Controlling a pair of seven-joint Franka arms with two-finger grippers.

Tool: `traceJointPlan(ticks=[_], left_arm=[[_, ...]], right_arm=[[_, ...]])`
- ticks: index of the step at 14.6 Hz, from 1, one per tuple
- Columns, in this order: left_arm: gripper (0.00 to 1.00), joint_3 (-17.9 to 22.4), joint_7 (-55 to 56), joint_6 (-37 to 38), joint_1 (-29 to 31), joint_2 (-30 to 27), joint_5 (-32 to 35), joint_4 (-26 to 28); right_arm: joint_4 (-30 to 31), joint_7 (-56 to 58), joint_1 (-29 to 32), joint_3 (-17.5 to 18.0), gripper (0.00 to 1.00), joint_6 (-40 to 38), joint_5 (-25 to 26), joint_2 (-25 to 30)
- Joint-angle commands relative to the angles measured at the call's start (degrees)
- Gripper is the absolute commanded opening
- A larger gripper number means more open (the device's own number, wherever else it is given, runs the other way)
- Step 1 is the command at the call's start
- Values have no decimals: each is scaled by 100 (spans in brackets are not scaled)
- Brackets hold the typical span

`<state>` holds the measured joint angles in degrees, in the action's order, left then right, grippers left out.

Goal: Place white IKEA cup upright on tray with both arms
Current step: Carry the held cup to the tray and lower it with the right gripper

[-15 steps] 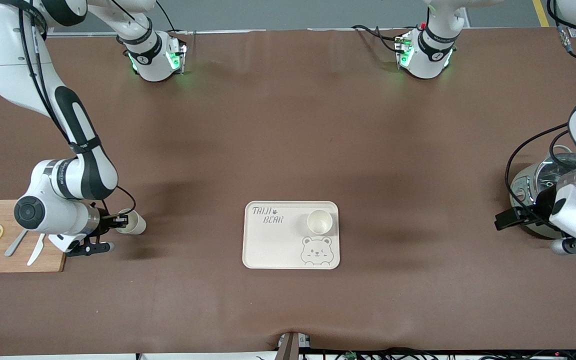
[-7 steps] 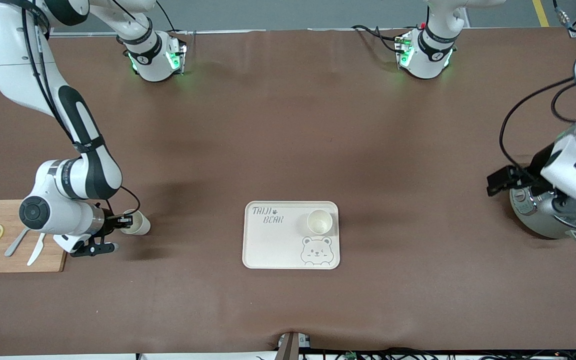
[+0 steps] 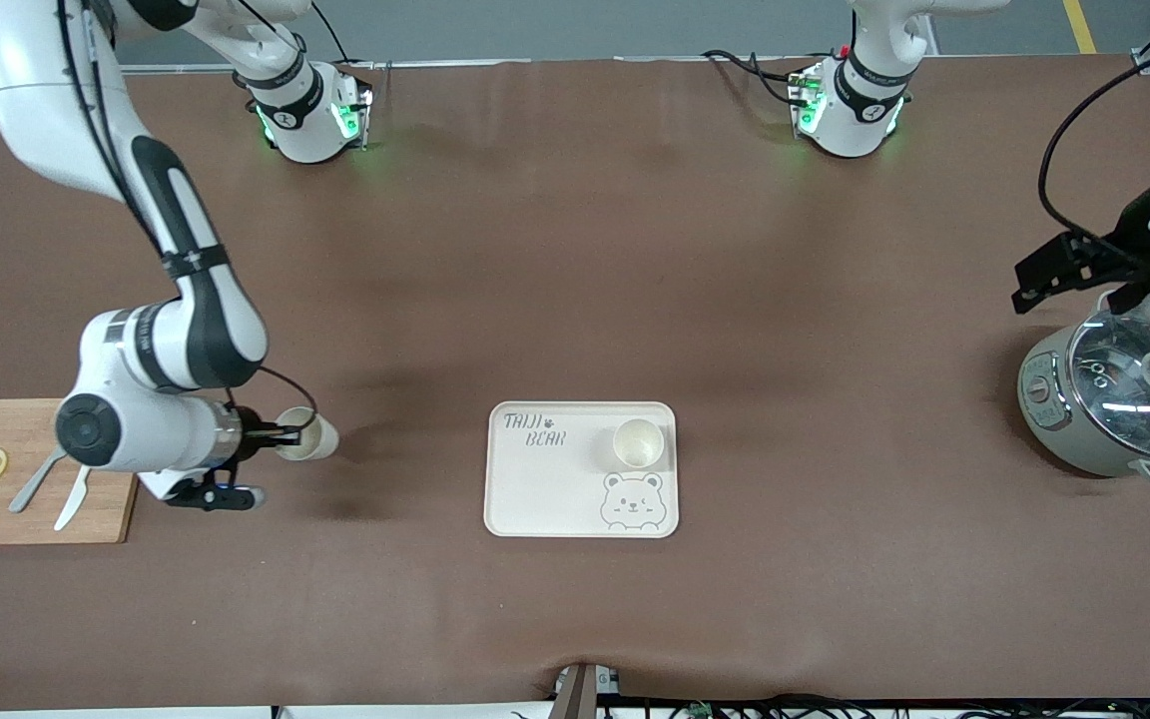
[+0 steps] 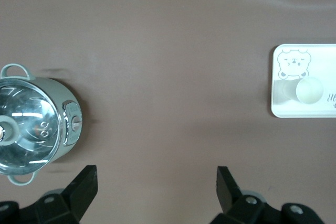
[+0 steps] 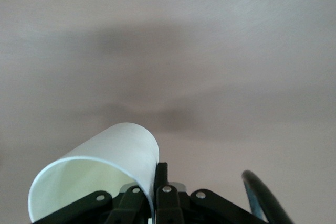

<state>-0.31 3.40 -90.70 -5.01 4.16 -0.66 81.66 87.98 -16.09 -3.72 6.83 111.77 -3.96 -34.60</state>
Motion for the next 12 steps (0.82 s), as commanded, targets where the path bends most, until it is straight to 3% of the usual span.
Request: traceJointPlan(ticks=[1,8,12], left_arm=[[100,171,-261,44,-53,-573,-40,491],[100,409,-357,106,-211,-433,-93,456],[100,409,-858,176,-97,-337,-49,465]], right_arm=[[-78,-1374,-619,-50,0,-24,-184,77],[-614,-3994,-1770,-67,0,652,-272,-292],[-826,-4875,-2237,-76,0,1293,-254,-626]])
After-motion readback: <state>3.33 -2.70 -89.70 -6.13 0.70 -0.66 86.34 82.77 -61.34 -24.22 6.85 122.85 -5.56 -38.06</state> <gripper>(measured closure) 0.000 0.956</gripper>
